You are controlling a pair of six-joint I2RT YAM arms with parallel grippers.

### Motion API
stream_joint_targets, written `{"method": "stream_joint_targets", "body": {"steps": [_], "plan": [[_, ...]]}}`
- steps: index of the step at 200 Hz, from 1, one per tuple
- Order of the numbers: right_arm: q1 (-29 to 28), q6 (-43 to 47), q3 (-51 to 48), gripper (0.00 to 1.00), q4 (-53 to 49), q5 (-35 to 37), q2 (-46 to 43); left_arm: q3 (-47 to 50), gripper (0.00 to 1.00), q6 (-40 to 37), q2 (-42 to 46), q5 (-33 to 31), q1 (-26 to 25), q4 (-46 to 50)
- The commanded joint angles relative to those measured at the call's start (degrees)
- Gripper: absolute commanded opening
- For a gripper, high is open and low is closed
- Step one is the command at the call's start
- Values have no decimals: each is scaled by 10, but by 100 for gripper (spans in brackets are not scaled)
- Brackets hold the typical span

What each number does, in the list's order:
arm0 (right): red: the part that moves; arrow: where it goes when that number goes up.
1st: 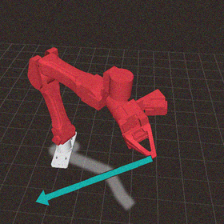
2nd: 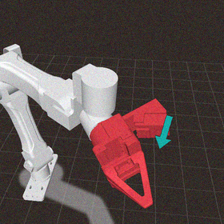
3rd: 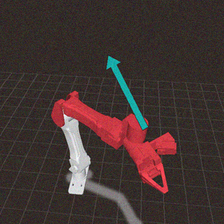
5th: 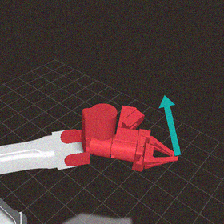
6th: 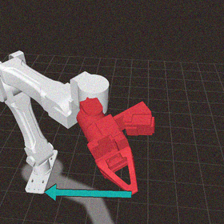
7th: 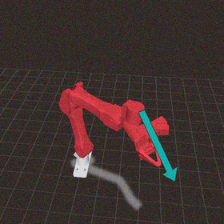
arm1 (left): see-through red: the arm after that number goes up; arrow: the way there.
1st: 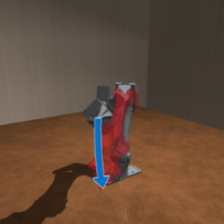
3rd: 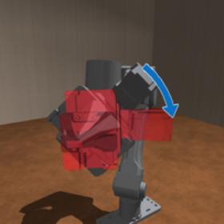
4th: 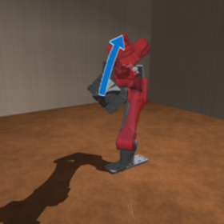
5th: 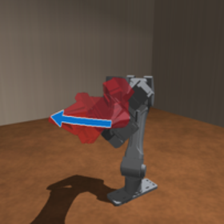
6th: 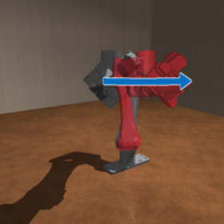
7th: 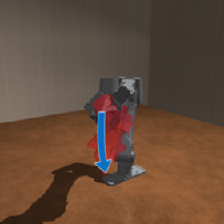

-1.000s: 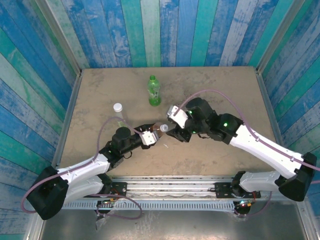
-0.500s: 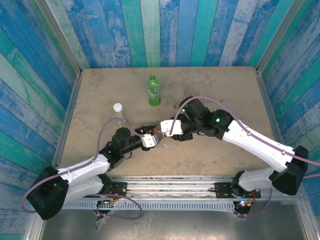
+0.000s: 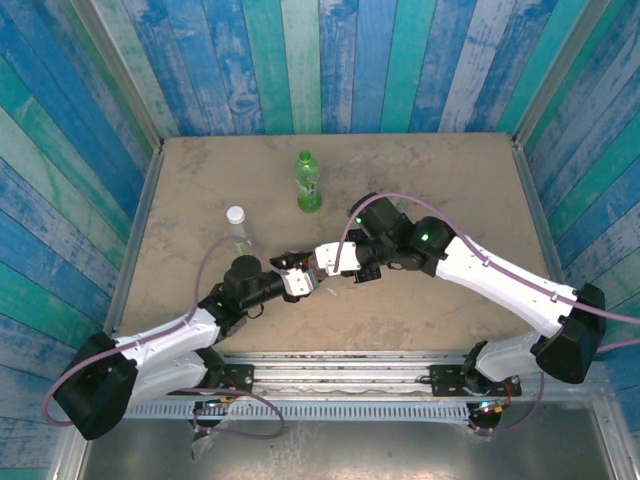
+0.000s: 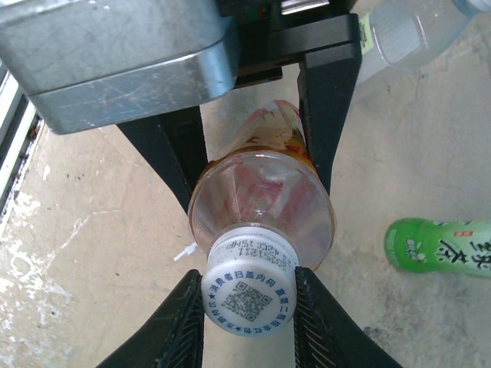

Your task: Screw on the bottle caps

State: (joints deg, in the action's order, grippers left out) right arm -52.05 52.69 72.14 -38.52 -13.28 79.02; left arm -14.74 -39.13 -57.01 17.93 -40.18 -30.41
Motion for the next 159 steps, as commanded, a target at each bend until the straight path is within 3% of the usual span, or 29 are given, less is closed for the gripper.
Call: {"method": "stream_joint_targets", "body": {"steps": [1,30,66,105,135,159], "plan": [[-2,-22,9,18,-10,-4,-1,2,51,1,8,5,1,-17],[-1,-152,-17,11,36,26,-18,3,51,4,10,2,1,-22],[0,-427,-67,1,124,78,-56,1,51,4,10,0,1,-24],[1,-695,-98,1,137,86,-68,2,51,1,16,-8,1,-16],[0,-818,-107,1,131,39,-61,3,51,1,16,-9,1,-17],[0,-867,-104,1,122,35,-54,3,51,4,15,-10,1,-22]]}}
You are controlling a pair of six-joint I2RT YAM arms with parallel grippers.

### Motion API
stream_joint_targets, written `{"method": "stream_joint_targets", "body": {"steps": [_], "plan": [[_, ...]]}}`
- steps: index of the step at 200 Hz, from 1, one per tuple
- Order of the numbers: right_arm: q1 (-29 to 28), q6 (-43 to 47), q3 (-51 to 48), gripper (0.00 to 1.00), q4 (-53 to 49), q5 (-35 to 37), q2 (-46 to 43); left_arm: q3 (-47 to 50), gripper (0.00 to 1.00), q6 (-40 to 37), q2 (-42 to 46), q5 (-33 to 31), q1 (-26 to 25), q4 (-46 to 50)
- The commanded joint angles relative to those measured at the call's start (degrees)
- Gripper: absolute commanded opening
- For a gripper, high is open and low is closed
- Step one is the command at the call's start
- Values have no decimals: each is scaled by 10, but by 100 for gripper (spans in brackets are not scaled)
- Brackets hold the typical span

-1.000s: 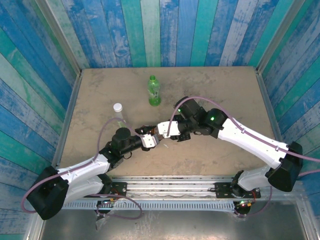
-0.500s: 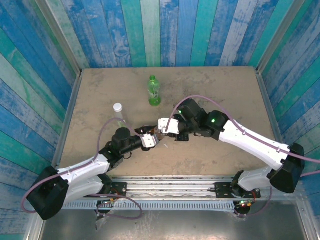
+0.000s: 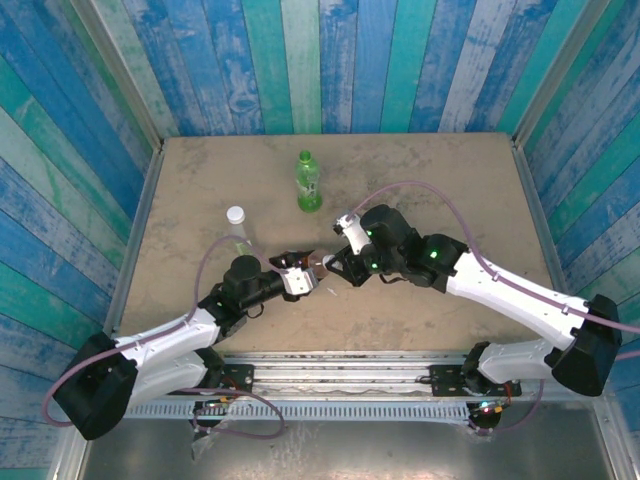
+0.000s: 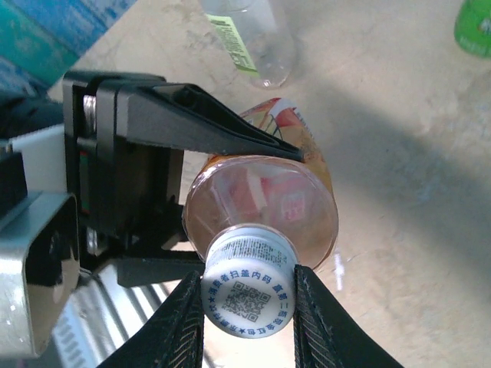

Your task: Screw on the bottle caps

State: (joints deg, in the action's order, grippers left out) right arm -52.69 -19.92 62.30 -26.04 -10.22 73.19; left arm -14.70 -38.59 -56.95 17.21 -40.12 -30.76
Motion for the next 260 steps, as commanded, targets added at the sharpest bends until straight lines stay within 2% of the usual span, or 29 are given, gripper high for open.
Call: {"method": "stream_joint_targets", "body": {"steps": [1,13,28,37,55,66,77,92,120,138,197,260], "plan": [[7,-142,-6,1,-3,4,5,2,51,-2,14,-3,0,-19],[7,-131,-15,1,8,-9,3,3,51,-1,13,-4,0,-19],[7,-66,-14,8,0,-1,-5,2,51,-3,12,-4,0,-18],[7,4,-11,15,-8,6,-13,2,51,-3,12,-3,0,-17],[7,167,0,38,-34,21,-34,4,51,-3,12,2,0,-14],[7,250,3,49,-42,31,-47,4,51,-6,12,7,0,-11],[7,332,2,56,-42,33,-59,3,52,-6,13,8,0,-8],[7,456,4,61,-50,21,-67,3,52,-6,16,12,1,-6],[-2,646,19,56,-82,4,-59,4,52,-7,15,14,0,-6],[-10,705,31,53,-85,14,-44,3,52,-6,12,17,0,-5],[-29,728,58,44,-79,29,18,4,52,-7,5,17,0,-10],[-32,715,57,30,-76,40,25,6,52,-6,11,15,0,-7]]}}
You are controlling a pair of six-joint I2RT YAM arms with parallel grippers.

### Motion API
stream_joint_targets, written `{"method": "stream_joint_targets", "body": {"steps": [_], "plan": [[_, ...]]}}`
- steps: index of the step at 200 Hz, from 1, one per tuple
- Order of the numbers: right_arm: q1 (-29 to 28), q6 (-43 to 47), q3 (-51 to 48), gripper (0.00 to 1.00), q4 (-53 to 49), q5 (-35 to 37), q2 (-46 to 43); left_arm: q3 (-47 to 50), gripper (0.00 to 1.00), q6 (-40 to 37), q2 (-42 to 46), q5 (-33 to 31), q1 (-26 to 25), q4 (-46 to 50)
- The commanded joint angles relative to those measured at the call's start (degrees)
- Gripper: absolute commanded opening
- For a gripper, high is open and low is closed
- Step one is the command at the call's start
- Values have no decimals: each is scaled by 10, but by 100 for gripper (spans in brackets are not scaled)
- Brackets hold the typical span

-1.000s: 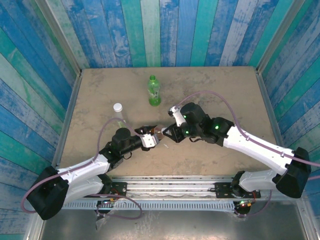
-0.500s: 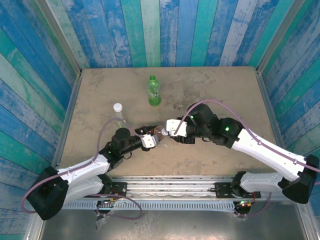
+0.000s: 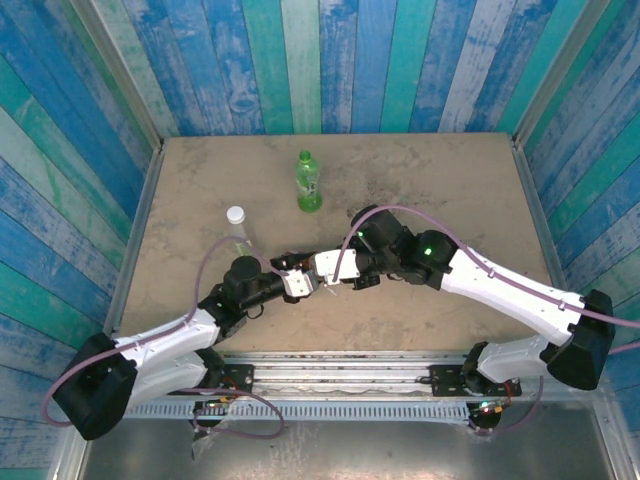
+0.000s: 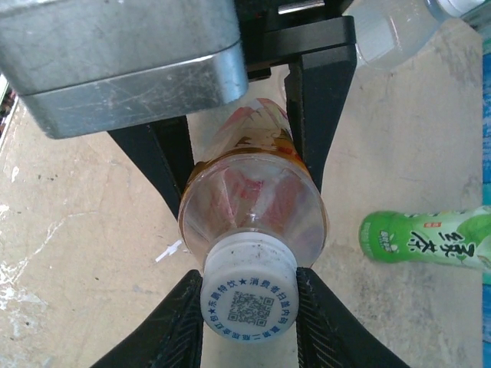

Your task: Screw on the bottle caps

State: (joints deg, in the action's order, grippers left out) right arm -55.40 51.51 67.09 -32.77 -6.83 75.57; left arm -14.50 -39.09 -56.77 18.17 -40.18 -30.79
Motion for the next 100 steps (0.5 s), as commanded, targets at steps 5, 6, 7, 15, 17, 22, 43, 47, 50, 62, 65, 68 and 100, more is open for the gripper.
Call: {"method": "stream_joint_targets", "body": {"steps": [5,6,7,15,17,22,43,47,50,62,65,68,100], "plan": [[-4,-1,9,28,-9,5,1,4,52,-2,9,5,1,-8],[-4,0,9,28,-9,4,1,5,52,-2,9,4,1,-8],[-4,-1,9,28,-9,4,1,4,52,-1,9,4,1,-8],[-4,-2,8,26,-9,2,0,5,52,-1,10,3,1,-10],[-4,-4,8,25,-9,2,0,6,52,-2,9,2,1,-11],[-4,-6,7,21,-8,1,1,7,52,-2,8,1,1,-13],[-4,-53,5,10,4,10,1,7,53,-2,9,0,1,-15],[-4,-77,5,9,8,16,1,8,52,-2,8,-1,1,-15],[-4,-99,5,9,14,22,1,8,52,-1,9,0,1,-14],[-4,-207,9,7,29,51,2,9,53,-2,10,-2,1,-14],[-4,-228,11,6,29,56,2,9,53,-2,10,-3,1,-15],[-4,-247,12,5,29,61,3,10,53,-2,10,-3,1,-16],[-3,-367,-4,1,35,60,-5,9,53,-2,7,-2,1,-18]]}}
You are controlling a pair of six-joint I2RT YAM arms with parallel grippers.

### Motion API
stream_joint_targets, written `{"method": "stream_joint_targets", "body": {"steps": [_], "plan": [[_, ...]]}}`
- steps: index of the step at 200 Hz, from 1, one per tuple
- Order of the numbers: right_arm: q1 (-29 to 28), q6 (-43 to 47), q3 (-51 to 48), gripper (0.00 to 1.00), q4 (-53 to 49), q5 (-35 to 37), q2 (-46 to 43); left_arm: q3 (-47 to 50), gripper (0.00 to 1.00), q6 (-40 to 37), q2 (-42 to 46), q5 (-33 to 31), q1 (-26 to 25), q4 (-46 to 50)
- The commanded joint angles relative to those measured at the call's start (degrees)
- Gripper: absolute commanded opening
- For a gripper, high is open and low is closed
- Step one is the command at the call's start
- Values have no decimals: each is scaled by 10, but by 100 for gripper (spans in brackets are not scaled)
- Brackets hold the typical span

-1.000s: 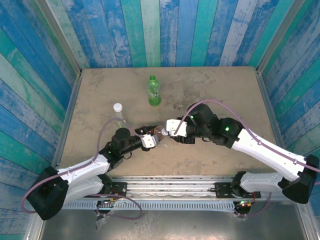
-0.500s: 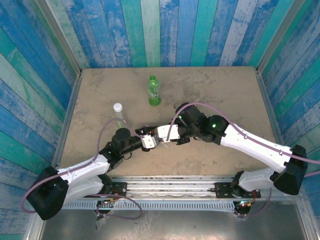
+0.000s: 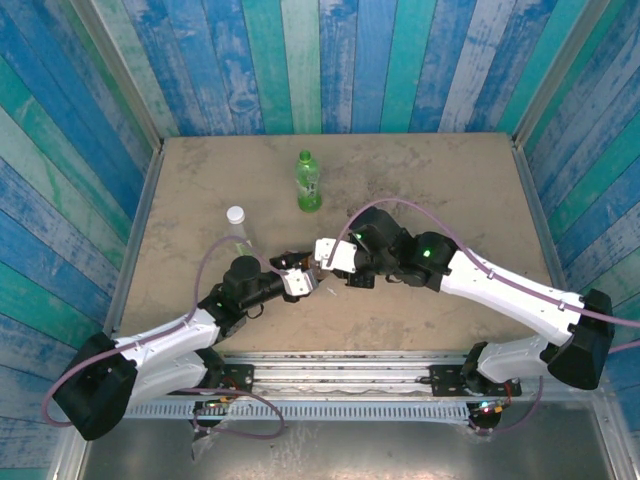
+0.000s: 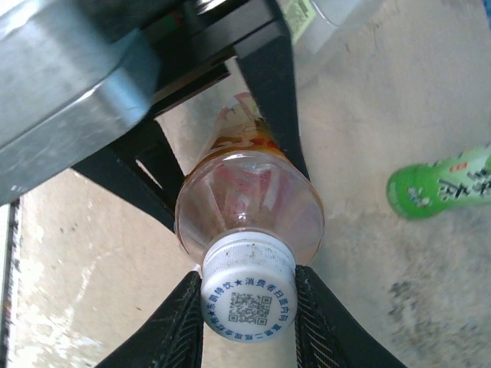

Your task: Screw on the bottle caps

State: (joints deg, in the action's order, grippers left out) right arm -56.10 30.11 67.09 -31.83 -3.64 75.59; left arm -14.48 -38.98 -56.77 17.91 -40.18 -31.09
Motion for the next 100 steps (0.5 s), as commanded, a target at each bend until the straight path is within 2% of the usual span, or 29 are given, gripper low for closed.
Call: {"method": "stream_joint_targets", "body": {"steps": [1,37,59,79,100], "plan": [[4,-157,-5,1,26,27,-6,9,53,-3,8,0,1,-15],[5,-248,-24,1,34,23,-19,8,53,-1,13,2,1,-12],[11,-333,-26,0,39,22,-16,9,53,-1,17,1,1,-11],[15,-458,-29,1,44,39,-10,10,53,-1,20,-3,1,-8],[24,-613,-47,0,52,21,-6,12,53,-3,18,-7,1,-12]]}}
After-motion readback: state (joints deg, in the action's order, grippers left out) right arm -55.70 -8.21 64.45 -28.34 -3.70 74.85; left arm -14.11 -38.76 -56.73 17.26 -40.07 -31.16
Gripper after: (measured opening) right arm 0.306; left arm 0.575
